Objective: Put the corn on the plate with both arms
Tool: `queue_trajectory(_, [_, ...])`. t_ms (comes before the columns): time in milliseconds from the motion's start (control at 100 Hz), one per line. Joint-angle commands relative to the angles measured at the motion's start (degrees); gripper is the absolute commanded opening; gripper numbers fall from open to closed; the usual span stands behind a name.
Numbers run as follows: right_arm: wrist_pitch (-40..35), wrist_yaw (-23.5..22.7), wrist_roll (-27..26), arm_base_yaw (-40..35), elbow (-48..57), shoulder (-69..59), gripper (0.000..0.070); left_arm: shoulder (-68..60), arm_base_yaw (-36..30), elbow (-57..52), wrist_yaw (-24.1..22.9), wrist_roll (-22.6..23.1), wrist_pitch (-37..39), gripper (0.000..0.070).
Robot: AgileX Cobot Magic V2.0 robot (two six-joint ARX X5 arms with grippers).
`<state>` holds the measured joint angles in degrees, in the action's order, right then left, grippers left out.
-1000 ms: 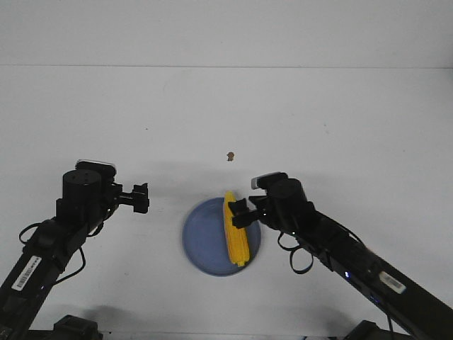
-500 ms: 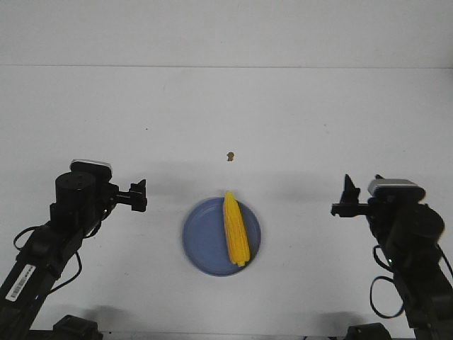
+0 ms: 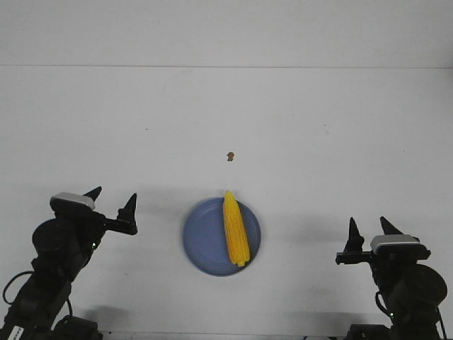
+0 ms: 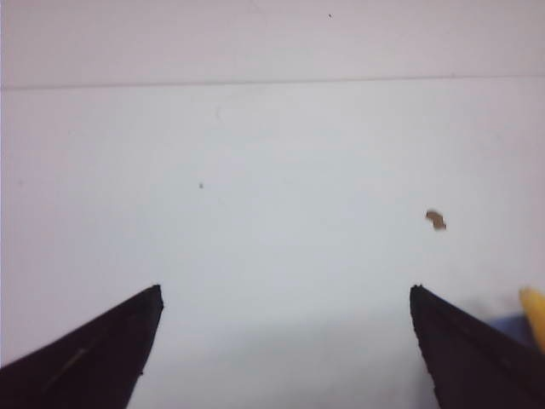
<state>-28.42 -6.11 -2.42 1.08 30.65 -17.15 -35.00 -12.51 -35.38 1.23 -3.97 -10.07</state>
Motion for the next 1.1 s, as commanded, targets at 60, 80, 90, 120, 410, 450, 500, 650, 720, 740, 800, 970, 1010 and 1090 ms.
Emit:
queue_trajectory(60, [2.6, -1.5, -0.6, 0.0, 0.5, 4.1, 0.046, 6.7, -0.1, 7.4, -0.2, -3.9, 3.3, 0.0579])
queue_trajectory(80, [2.6, -1.4, -0.6, 0.0, 0.5, 4.4, 0.046, 7.8, -0.1, 8.1, -0.2, -4.6, 3.8, 0.0578])
queue_trajectory(90, [2.6, -1.4, -0.6, 0.0, 0.5, 4.5, 0.046, 8.3, -0.1, 8.4, -0.2, -4.7, 3.9, 0.0578])
queue_trajectory(120, [2.2, -1.4, -0.6, 0.0, 0.5, 4.8, 0.046, 9.6, -0.1, 9.1, -0.3, -4.7, 3.9, 0.0577])
queue_trajectory(410, [3.1, -0.4, -0.6, 0.0, 0.5, 4.7, 0.0181, 14.9, -0.1, 9.4, -2.8, -3.1, 3.3, 0.0235])
queue_trajectory(450, [3.1, 0.7, -0.6, 0.0, 0.5, 4.7, 0.0038, 15.2, -0.1, 9.4, -2.8, -2.5, 3.3, 0.0065])
queue_trajectory(500, [3.1, 1.5, -0.6, 0.0, 0.5, 4.7, 0.0, 15.3, -0.1, 9.4, -2.8, -2.5, 3.3, 0.0])
queue_trajectory(650, [3.5, 3.5, -0.6, 0.0, 0.5, 4.7, 0.0, 15.3, -0.1, 9.4, -2.8, -2.6, 4.1, 0.0012])
queue_trajectory(720, [3.5, 3.5, -0.5, 0.0, 0.5, 4.7, 0.0, 15.5, -0.1, 9.4, -2.8, -2.6, 4.2, 0.0012])
queue_trajectory(740, [3.5, 3.5, -0.5, 0.0, 0.5, 4.7, 0.0, 15.5, -0.1, 9.4, -2.8, -2.6, 4.2, 0.0012])
queue_trajectory(800, [3.6, 3.5, -0.6, 0.0, 0.5, 4.7, 0.0, 15.6, -0.1, 9.4, -2.8, -2.6, 4.2, 0.0012])
queue_trajectory(970, [3.5, 3.5, -0.5, 0.0, 0.5, 4.7, 0.0, 15.6, -0.1, 9.4, -2.8, -2.6, 4.2, 0.0012])
queue_trajectory(1010, [3.5, 3.5, -0.6, 0.0, 0.5, 4.7, 0.0, 15.6, -0.1, 9.4, -2.8, -2.6, 4.2, 0.0012])
queue_trajectory(1090, [3.5, 3.5, -0.6, 0.0, 0.5, 4.7, 0.0, 15.6, -0.1, 9.4, -2.8, -2.6, 4.2, 0.0012])
